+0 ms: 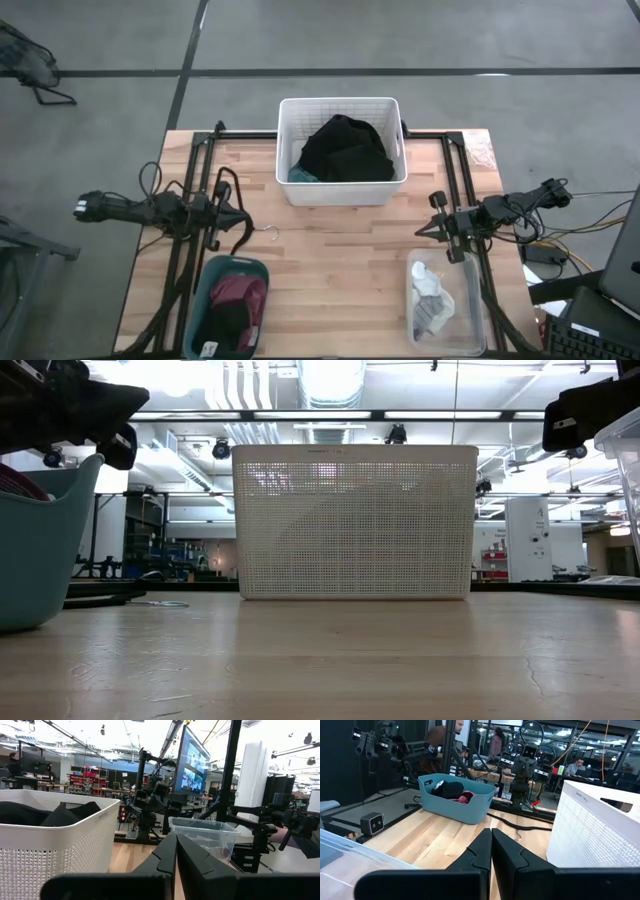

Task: Pick & Place Cloths
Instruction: Return to Home Position

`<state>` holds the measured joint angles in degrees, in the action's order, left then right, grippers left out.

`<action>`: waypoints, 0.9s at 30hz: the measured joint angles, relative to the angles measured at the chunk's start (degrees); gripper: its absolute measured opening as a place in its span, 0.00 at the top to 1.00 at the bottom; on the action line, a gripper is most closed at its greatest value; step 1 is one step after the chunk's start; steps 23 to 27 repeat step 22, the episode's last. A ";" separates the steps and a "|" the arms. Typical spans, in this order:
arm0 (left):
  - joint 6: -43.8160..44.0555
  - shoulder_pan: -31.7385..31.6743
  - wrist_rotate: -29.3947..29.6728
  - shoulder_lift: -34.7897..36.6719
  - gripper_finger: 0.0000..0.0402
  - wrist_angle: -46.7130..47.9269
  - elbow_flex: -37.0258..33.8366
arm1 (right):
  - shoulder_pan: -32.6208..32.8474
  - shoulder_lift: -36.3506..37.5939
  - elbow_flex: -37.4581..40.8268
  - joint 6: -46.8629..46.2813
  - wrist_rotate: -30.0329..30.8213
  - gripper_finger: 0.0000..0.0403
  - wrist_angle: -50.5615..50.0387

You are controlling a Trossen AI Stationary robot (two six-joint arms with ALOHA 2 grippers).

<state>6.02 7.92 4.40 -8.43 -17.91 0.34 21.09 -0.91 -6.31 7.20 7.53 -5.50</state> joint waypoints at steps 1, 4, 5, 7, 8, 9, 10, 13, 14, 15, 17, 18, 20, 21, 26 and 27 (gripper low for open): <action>0.02 0.00 0.00 -0.01 0.96 -0.02 0.00 | -0.01 0.00 0.00 -0.21 0.00 0.98 0.00; 0.00 -0.01 -0.02 -0.02 0.96 -0.02 0.00 | 0.00 0.00 0.00 0.49 0.00 0.98 0.00; 0.00 -0.02 -0.02 0.01 0.96 0.00 0.00 | -0.01 0.00 0.00 0.71 0.02 0.98 -0.02; 0.00 -0.01 -0.02 0.01 0.96 -0.02 0.00 | -0.01 0.00 0.00 0.60 0.00 0.98 -0.02; 0.00 0.00 -0.04 0.00 0.96 -0.01 0.00 | -0.01 0.00 0.00 0.21 0.00 0.98 0.00; 0.00 0.00 -0.04 0.01 0.96 -0.02 0.00 | 0.01 0.00 0.00 -0.03 0.00 0.98 0.00; 0.00 -0.02 -0.04 -0.01 0.96 -0.02 0.00 | 0.00 0.00 0.00 -0.20 0.00 0.98 -0.01; 0.00 0.00 -0.07 -0.02 0.95 -0.02 0.00 | 0.00 0.00 0.00 0.63 0.01 0.98 -0.01; 0.00 0.00 -0.07 -0.01 0.96 -0.02 0.00 | 0.00 0.00 0.00 0.72 0.00 0.98 -0.02; 0.00 0.00 -0.07 -0.01 0.96 -0.01 0.00 | 0.01 0.00 0.00 0.68 0.00 0.98 0.00; 0.00 0.00 -0.09 0.00 0.96 -0.01 0.00 | -0.01 0.00 0.00 0.02 0.00 0.98 -0.02; 0.00 -0.02 -0.09 -0.02 0.96 -0.02 0.00 | 0.00 0.00 0.00 -0.18 0.00 0.98 0.00; 0.02 -0.01 -0.27 -0.02 0.96 -0.02 0.00 | 0.00 0.00 0.00 0.06 0.00 0.98 0.00; 0.00 0.00 -0.31 -0.02 0.96 -0.02 0.00 | -0.01 0.00 0.00 0.47 0.01 0.98 0.00; 0.00 -0.02 -0.28 -0.01 0.95 0.00 0.00 | -0.01 0.00 0.00 0.71 0.00 0.98 0.00; 0.00 -0.02 -0.28 -0.01 0.95 0.00 0.00 | -0.01 0.00 0.00 0.71 0.00 0.98 0.00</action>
